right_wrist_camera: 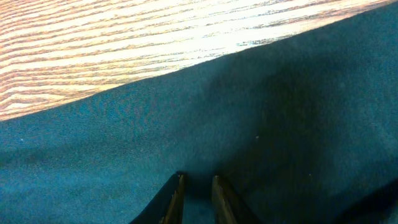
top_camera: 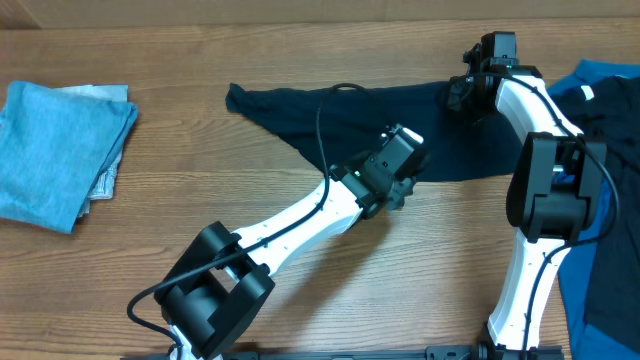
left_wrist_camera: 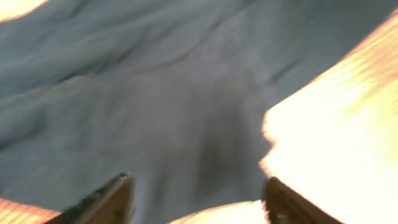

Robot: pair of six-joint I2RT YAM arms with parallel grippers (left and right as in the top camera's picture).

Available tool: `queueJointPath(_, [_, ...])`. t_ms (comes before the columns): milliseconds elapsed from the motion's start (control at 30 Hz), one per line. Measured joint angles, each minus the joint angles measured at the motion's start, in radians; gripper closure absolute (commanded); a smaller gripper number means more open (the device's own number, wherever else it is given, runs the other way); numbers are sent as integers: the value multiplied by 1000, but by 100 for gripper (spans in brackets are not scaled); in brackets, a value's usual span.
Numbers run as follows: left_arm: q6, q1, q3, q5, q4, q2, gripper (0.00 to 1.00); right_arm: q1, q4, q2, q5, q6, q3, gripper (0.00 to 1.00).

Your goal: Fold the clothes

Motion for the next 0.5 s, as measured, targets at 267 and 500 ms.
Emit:
queueJointPath(267, [19, 0, 4, 134, 272, 158, 29, 0, 1, 0, -1, 0, 0, 79])
queueJointPath(500, [55, 0, 4, 8, 302, 223, 84, 0, 0, 0, -1, 0, 0, 79])
